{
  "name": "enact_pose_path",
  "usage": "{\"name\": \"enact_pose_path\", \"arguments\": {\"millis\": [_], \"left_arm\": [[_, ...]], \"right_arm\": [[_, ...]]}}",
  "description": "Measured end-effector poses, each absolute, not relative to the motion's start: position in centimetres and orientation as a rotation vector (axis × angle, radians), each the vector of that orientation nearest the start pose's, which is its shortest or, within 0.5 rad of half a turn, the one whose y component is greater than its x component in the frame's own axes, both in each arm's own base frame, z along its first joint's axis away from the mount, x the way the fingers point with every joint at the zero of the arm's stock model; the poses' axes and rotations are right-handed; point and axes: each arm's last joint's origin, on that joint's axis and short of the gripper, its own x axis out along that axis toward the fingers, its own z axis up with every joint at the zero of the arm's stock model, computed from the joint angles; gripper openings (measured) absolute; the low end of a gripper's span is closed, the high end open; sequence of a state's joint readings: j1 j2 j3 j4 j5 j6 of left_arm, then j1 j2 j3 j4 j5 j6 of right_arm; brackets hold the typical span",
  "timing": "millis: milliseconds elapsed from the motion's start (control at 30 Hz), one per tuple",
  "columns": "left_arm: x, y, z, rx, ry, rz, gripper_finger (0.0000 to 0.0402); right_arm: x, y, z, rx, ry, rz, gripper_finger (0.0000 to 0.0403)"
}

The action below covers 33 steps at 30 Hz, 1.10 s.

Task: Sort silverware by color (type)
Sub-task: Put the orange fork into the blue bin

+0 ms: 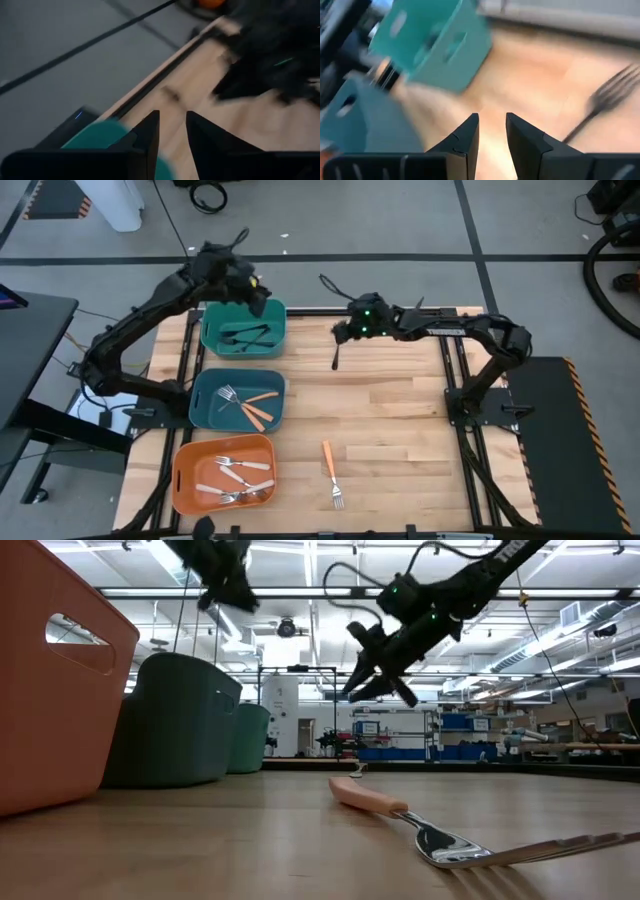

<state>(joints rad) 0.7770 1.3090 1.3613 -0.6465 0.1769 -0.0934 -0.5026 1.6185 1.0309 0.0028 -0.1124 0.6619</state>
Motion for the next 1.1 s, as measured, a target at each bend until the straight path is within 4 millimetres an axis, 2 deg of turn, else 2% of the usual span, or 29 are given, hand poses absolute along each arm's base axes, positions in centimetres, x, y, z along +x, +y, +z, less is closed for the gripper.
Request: {"name": "enact_pose_path", "arguments": {"millis": [133,300,533,767,1100], "left_arm": [[20.4,17.3,40.9,-0.313,0.454,0.534,0.0105],[20.9,15.1,42.6,-0.251,0.476,0.449,0.0105],[21.6,12.2,42.4,-0.256,0.588,0.338,0.0105],[22.4,9.3,41.8,-0.243,0.673,0.222,0.0105],[24.1,3.7,41.3,-0.178,0.736,-0.003,0.0105]], "right_arm": [[31.6,-15.8,21.5,0.977,0.515,-0.325,0.0105],[32.7,-12.9,21.5,1.020,0.602,-0.094,0.0105],[34.3,-7.3,21.7,0.919,0.673,0.074,0.0105],[35.2,-1.6,21.5,0.788,0.716,0.133,0.0105],[34.8,5.3,21.5,0.882,0.822,0.221,0.0105]]}}
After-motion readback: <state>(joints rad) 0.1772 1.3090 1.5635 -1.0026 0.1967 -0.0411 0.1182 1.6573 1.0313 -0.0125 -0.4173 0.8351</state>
